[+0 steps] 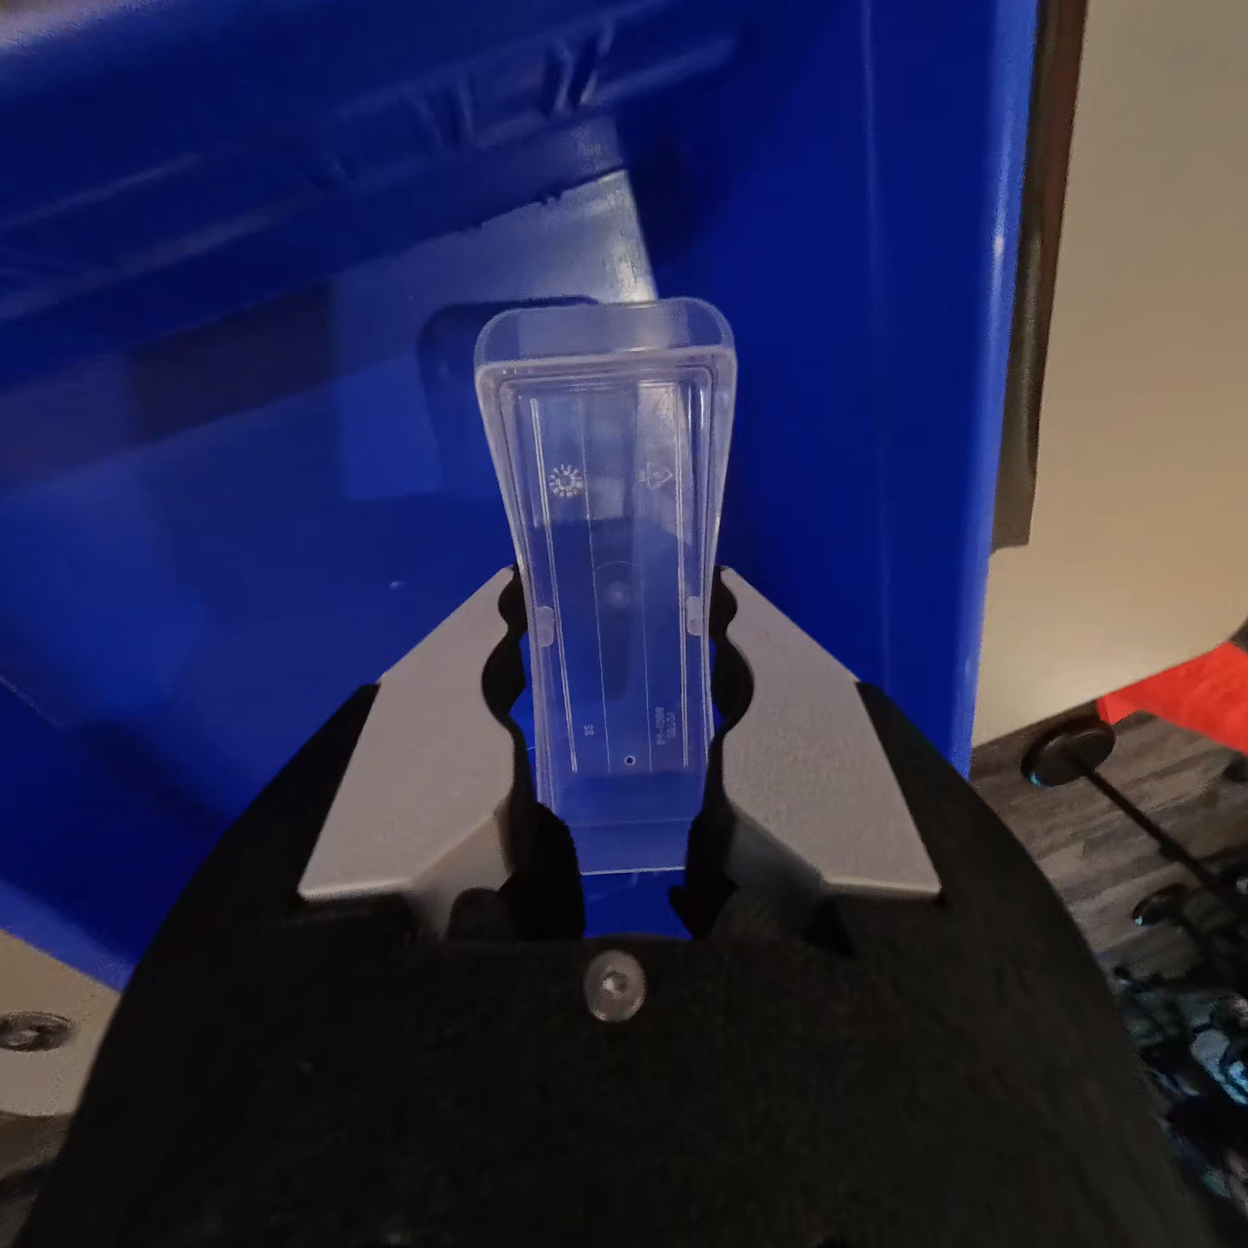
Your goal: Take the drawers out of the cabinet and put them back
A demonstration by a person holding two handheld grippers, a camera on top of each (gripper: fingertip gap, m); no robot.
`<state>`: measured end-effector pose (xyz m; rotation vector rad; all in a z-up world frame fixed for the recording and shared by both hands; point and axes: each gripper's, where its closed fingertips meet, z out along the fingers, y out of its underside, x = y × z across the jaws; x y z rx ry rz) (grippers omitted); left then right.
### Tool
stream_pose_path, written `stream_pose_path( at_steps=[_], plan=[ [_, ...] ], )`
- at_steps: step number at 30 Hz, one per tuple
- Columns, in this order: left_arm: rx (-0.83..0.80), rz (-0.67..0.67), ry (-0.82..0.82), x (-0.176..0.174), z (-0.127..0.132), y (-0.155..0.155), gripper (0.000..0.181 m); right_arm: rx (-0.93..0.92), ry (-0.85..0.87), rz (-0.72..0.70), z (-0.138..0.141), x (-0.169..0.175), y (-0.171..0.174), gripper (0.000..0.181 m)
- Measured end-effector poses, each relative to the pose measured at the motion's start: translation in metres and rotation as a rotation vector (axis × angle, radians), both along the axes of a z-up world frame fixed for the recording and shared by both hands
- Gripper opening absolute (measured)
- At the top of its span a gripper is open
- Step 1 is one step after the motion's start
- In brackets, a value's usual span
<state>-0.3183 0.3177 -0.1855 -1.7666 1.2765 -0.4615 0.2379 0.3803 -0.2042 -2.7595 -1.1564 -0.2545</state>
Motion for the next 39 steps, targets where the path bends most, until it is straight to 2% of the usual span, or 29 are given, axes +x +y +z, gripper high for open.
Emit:
stream_pose_path(
  at_steps=[3, 6, 11, 14, 17, 20, 23, 26, 29, 30, 32, 35, 39],
  plan=[
    [0.042, 0.019, 0.02, -0.001, -0.001, 0.005, 0.046, -0.064, -0.034, 0.073, -0.016, 0.009, 0.005, 0.054],
    [0.035, 0.036, 0.016, 0.0, -0.002, 0.008, 0.045, -0.079, 0.006, 0.132, -0.024, 0.007, 0.011, 0.054],
    [-0.016, 0.059, 0.016, 0.004, -0.011, 0.012, 0.045, -0.122, 0.01, 0.173, -0.033, 0.01, 0.012, 0.06],
    [-0.04, 0.06, 0.015, 0.01, -0.016, 0.012, 0.045, -0.114, 0.026, 0.143, -0.037, 0.008, 0.013, 0.064],
    [-0.065, 0.062, 0.001, 0.017, -0.017, 0.011, 0.045, -0.045, 0.077, 0.121, -0.035, -0.005, 0.017, 0.084],
    [-0.093, 0.057, -0.016, 0.022, -0.019, 0.006, 0.045, 0.083, 0.154, 0.084, -0.01, -0.024, 0.025, 0.094],
    [-0.099, 0.06, -0.025, 0.024, -0.02, 0.005, 0.045, 0.247, 0.192, 0.073, 0.036, -0.038, 0.029, 0.09],
    [-0.095, 0.099, -0.071, 0.029, -0.013, 0.011, 0.044, 0.452, 0.318, 0.026, 0.107, -0.067, 0.034, 0.066],
    [-0.092, 0.164, -0.134, 0.037, -0.001, 0.022, 0.041, 0.608, 0.568, 0.006, 0.18, -0.117, 0.033, 0.04],
    [-0.074, 0.183, -0.151, 0.042, 0.004, 0.026, 0.041, 0.614, 0.661, 0.017, 0.196, -0.139, 0.031, 0.038],
    [-0.032, 0.194, -0.175, 0.057, 0.014, 0.032, 0.041, 0.563, 0.75, 0.015, 0.206, -0.179, 0.031, 0.04],
    [0.152, 0.199, -0.207, 0.081, 0.035, 0.045, 0.043, 0.51, 0.767, 0.016, 0.192, -0.229, 0.035, 0.042],
    [0.386, 0.239, -0.207, 0.108, 0.057, 0.063, 0.042, 0.637, 0.836, 0.003, 0.187, -0.256, 0.045, 0.033]
  ],
)
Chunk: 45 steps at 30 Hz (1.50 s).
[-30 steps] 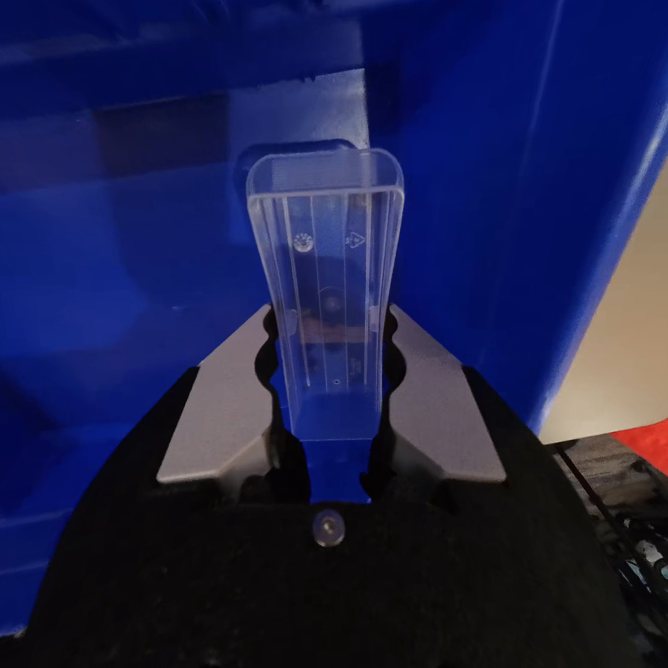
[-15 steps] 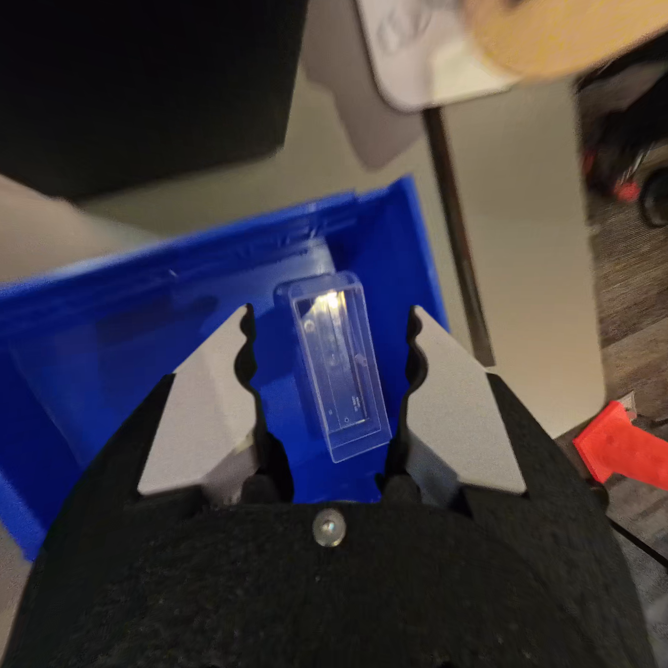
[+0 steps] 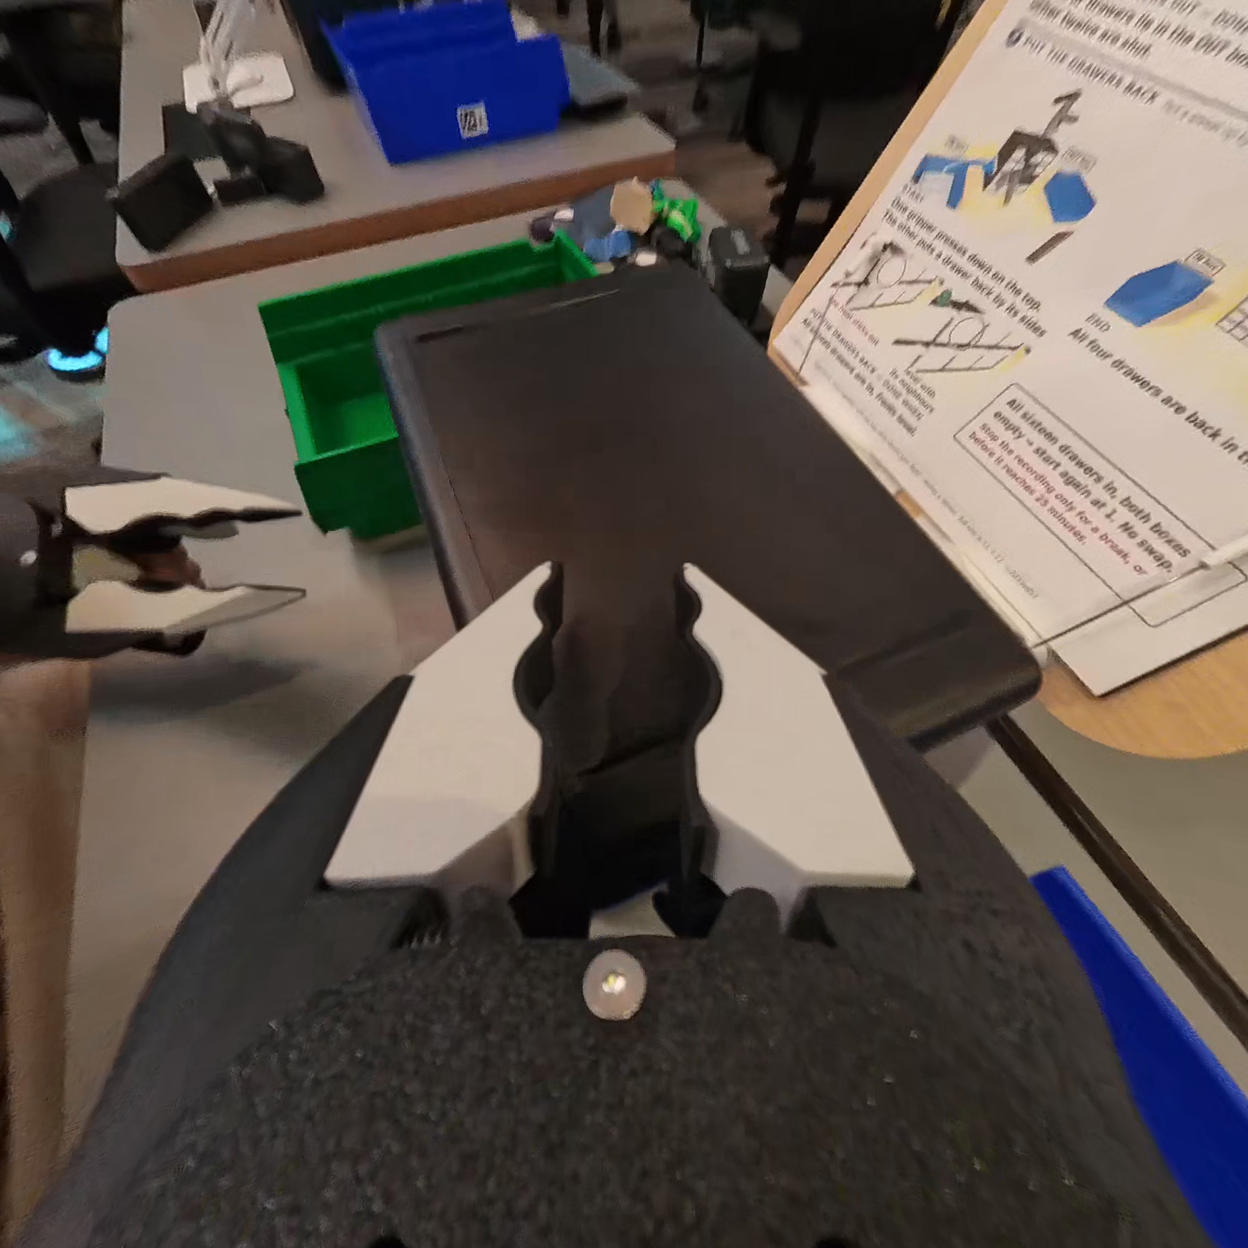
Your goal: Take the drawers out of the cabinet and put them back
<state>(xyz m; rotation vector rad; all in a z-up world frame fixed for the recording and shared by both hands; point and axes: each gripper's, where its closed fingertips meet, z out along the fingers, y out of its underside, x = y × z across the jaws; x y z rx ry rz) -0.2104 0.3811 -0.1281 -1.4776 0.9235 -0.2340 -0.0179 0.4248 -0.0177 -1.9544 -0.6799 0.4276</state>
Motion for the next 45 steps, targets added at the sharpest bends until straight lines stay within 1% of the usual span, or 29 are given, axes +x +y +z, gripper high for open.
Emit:
stream_pose_path(
  at_steps=[2, 4, 6, 7, 9, 11, 13, 18, 22, 25, 29, 31, 32, 34, 37, 39, 40, 42, 45],
  plan=[
    [0.054, 0.014, -0.016, 0.015, 0.008, 0.004, 0.042, 0.057, 0.033, -0.024, 0.006, 0.002, 0.005, 0.028],
    [0.068, 0.005, -0.039, 0.031, 0.011, 0.005, 0.042, 0.051, 0.026, 0.012, 0.005, 0.0, 0.004, 0.03],
    [0.053, 0.005, -0.065, 0.044, 0.011, 0.009, 0.042, 0.055, -0.031, 0.043, 0.003, -0.001, 0.005, 0.035],
    [0.025, -0.004, -0.08, 0.051, 0.009, 0.011, 0.042, 0.053, -0.075, 0.054, 0.002, 0.0, 0.005, 0.036],
    [-0.042, 0.026, -0.135, 0.056, 0.006, 0.019, 0.043, 0.058, -0.211, 0.065, 0.0, 0.005, 0.004, 0.033],
    [-0.133, 0.026, -0.192, 0.064, 0.003, 0.023, 0.047, 0.065, -0.281, 0.097, 0.007, 0.007, 0.0, 0.027],
    [-0.178, 0.016, -0.238, 0.069, 0.004, 0.024, 0.047, -0.007, -0.343, 0.123, 0.0, 0.017, -0.002, 0.027],
    [-0.153, 0.007, -0.238, 0.081, 0.005, 0.024, 0.046, -0.109, -0.251, 0.197, -0.013, 0.019, 0.0, 0.026],
    [-0.154, 0.047, -0.246, 0.085, 0.004, 0.033, 0.042, -0.128, -0.273, 0.238, -0.015, 0.014, -0.006, 0.009],
    [-0.179, 0.067, -0.278, 0.09, 0.008, 0.041, 0.042, -0.113, -0.307, 0.222, -0.016, 0.013, -0.005, 0.007],
    [-0.196, 0.086, -0.318, 0.098, 0.015, 0.047, 0.041, -0.184, -0.268, 0.206, -0.016, 0.014, -0.005, 0.006],
    [-0.18, 0.104, -0.324, 0.097, 0.017, 0.048, 0.039, -0.214, -0.251, 0.205, -0.016, 0.014, -0.004, 0.004],
    [-0.143, 0.13, -0.295, 0.094, 0.016, 0.05, 0.037, -0.221, -0.247, 0.204, -0.016, 0.015, -0.003, 0.002],
    [0.008, 0.198, -0.186, 0.084, 0.017, 0.053, 0.036, -0.221, -0.243, 0.21, -0.016, 0.015, -0.003, 0.0],
    [0.377, 0.228, 0.058, 0.08, 0.028, 0.049, 0.034, -0.222, -0.237, 0.211, -0.016, 0.015, -0.003, 0.0],
    [0.603, 0.194, 0.218, 0.09, 0.03, 0.043, 0.031, -0.223, -0.237, 0.21, -0.016, 0.015, -0.003, 0.0],
    [0.687, 0.176, 0.278, 0.095, 0.028, 0.041, 0.03, -0.226, -0.238, 0.209, -0.016, 0.015, -0.003, 0.0],
    [0.783, 0.146, 0.366, 0.101, 0.021, 0.04, 0.029, -0.228, -0.241, 0.207, -0.016, 0.015, -0.003, 0.0],
    [0.856, 0.142, 0.419, 0.103, 0.019, 0.045, 0.028, -0.225, -0.248, 0.206, -0.016, 0.015, -0.003, 0.0]
  ],
)
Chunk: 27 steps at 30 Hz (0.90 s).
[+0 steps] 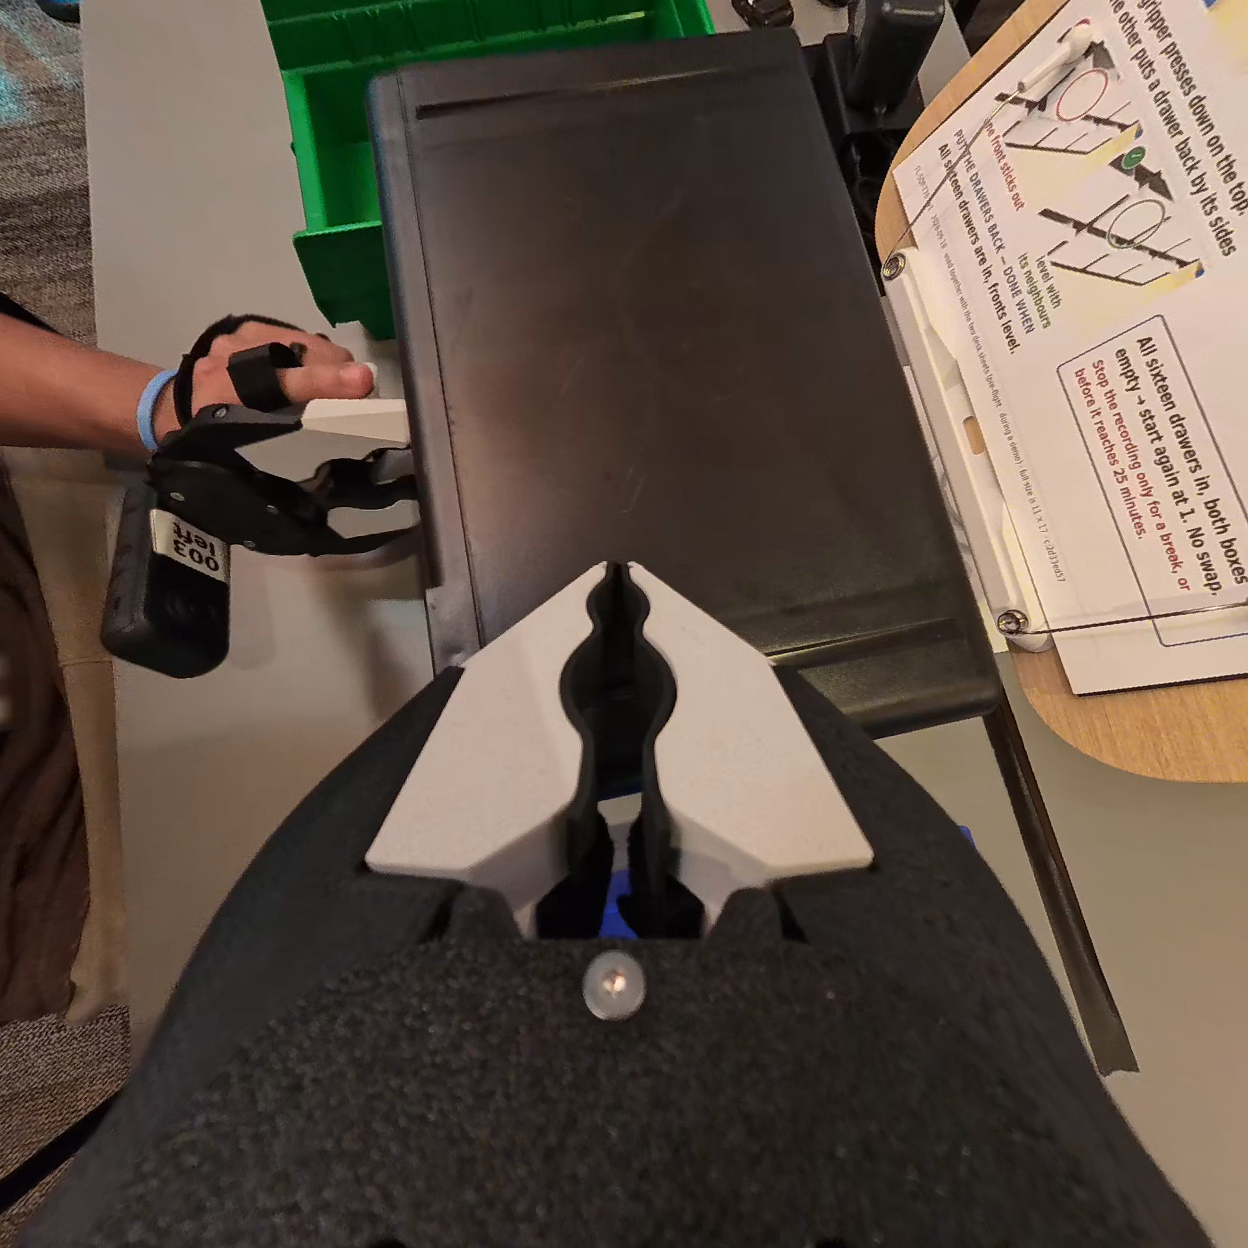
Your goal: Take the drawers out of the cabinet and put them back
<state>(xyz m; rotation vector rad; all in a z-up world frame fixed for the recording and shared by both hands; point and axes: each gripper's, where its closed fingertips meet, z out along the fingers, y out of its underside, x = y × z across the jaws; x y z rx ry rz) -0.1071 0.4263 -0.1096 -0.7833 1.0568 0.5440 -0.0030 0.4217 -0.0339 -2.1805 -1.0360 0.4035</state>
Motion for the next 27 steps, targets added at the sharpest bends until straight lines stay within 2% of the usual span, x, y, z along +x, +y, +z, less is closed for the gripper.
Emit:
stream_pose_path(
  at_steps=[4, 10, 24, 27],
  plan=[
    [0.09, -0.008, 0.031, 0.002, 0.01, 0.0, 0.025, -0.005, 0.002, 0.0, 0.0, 0.0, 0.0, 0.0],
    [0.199, 0.004, 0.077, 0.001, 0.01, -0.001, 0.019, -0.008, -0.012, 0.003, 0.0, 0.0, 0.0, 0.0],
    [0.276, 0.017, 0.105, -0.004, 0.017, 0.0, 0.017, -0.013, -0.016, -0.003, 0.0, 0.0, 0.0, 0.0],
    [0.247, 0.017, 0.135, -0.003, 0.012, 0.002, 0.005, -0.014, -0.018, -0.005, 0.0, 0.0, 0.0, 0.0]
  ],
)
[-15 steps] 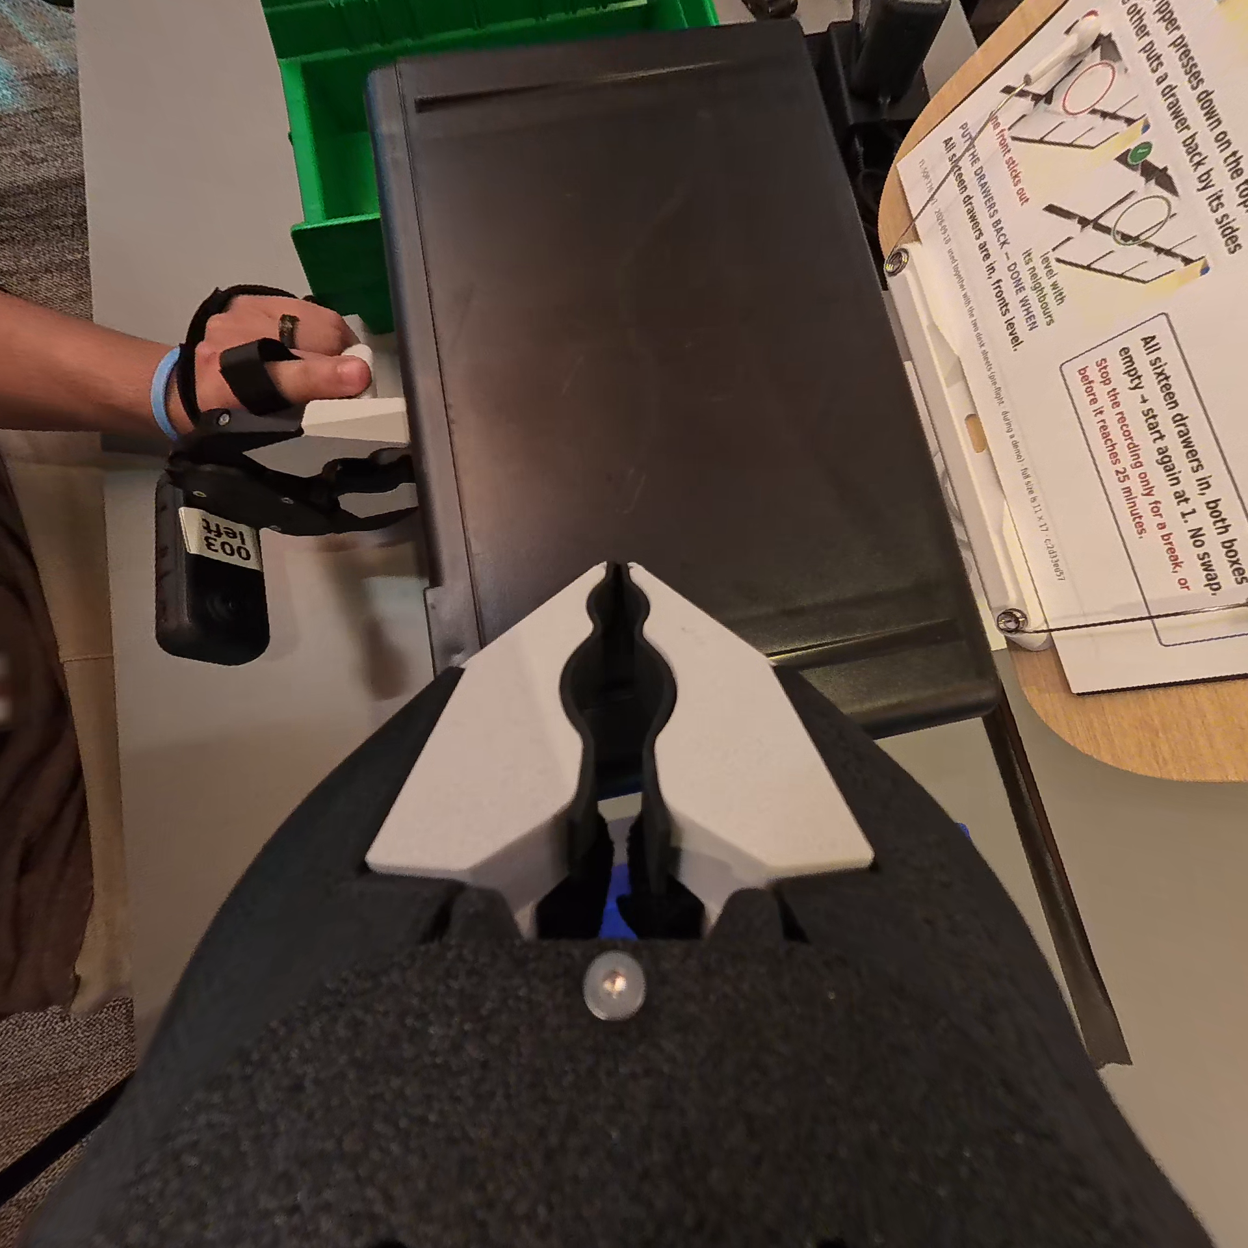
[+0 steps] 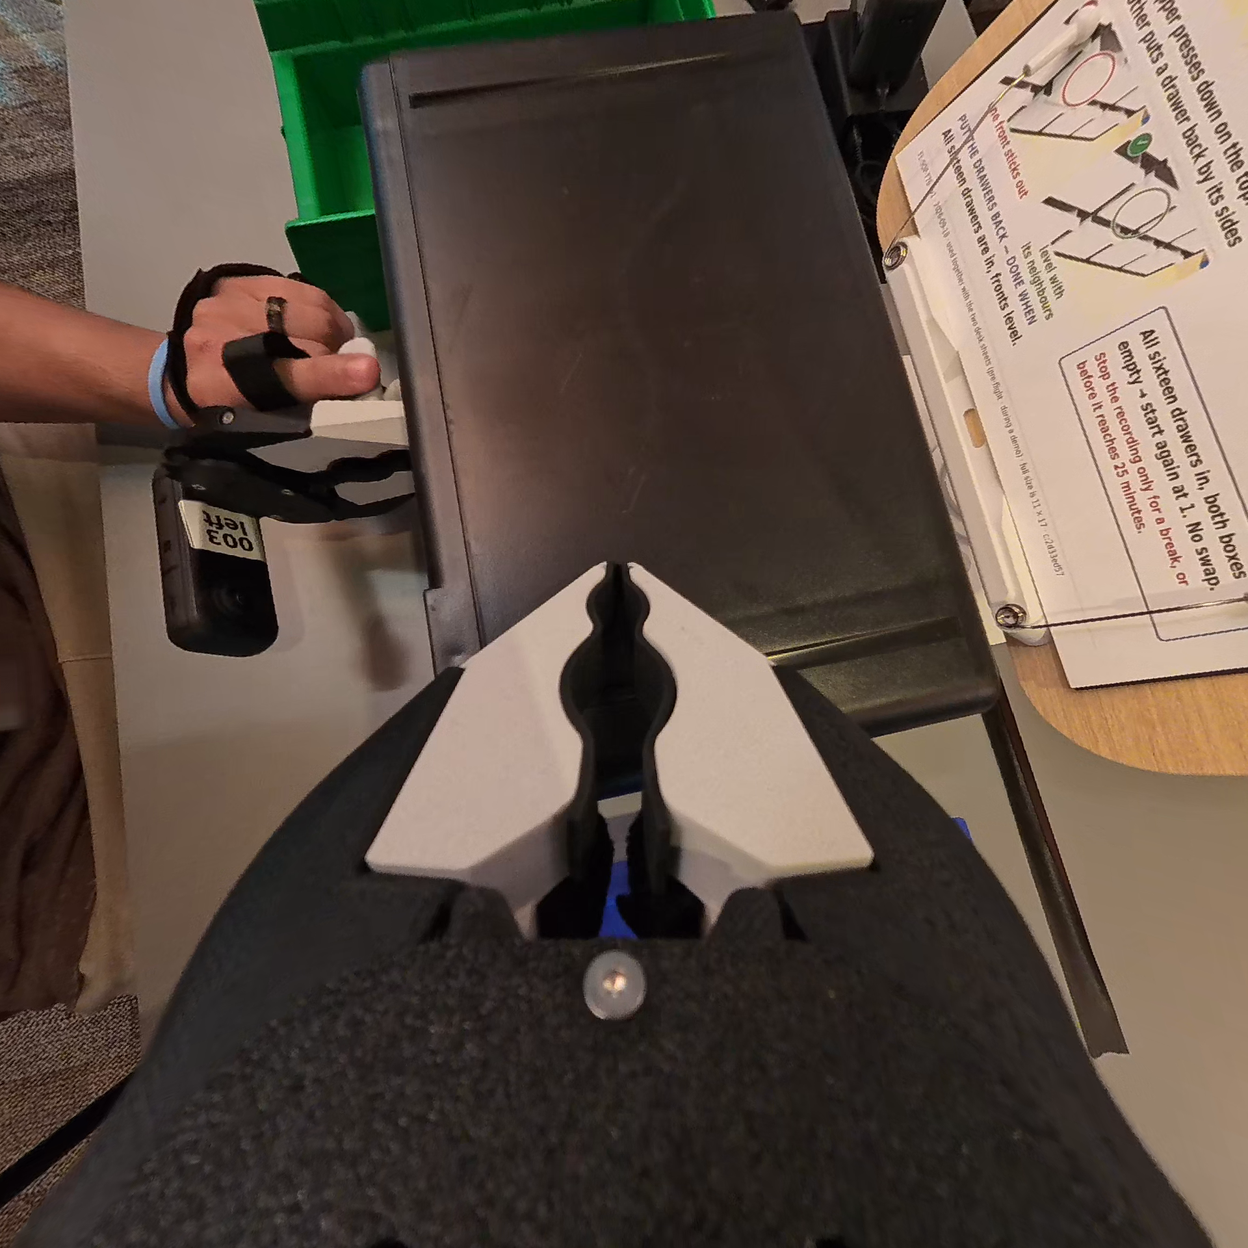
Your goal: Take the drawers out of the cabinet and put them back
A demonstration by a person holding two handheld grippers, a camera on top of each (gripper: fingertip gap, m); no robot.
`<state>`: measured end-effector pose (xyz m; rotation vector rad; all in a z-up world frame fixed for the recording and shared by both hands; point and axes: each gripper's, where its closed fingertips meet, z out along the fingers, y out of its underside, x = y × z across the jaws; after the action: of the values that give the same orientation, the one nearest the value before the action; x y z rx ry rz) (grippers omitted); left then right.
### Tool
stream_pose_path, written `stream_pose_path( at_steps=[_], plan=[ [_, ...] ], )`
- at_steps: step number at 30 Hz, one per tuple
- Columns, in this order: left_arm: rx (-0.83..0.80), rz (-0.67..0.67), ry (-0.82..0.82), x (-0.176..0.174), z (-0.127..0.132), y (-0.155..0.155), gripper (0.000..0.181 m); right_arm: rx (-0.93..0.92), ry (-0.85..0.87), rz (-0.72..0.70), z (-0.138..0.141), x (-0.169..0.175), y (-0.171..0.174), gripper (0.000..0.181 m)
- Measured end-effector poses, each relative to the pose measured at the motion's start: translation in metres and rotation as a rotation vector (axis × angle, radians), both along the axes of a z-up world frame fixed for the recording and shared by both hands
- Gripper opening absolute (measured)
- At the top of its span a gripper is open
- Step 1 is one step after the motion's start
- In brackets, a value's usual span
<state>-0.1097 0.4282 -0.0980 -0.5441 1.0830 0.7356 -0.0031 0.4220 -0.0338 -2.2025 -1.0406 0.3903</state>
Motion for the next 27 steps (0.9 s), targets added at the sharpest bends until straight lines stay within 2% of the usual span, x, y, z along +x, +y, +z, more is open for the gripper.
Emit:
stream_pose_path(
  at_steps=[8, 21, 27],
  plan=[
    [-0.084, 0.018, 0.02, -0.006, -0.001, -0.007, 0.004, -0.003, -0.011, -0.001, 0.0, 0.0, 0.0, 0.0],
    [-0.022, 0.003, 0.107, -0.047, 0.0, -0.079, 0.002, 0.001, 0.007, -0.012, 0.0, 0.0, 0.0, 0.0],
    [-0.013, -0.007, 0.118, -0.062, 0.002, -0.101, 0.002, -0.028, 0.021, -0.025, 0.0, 0.0, 0.0, 0.0]
  ],
)
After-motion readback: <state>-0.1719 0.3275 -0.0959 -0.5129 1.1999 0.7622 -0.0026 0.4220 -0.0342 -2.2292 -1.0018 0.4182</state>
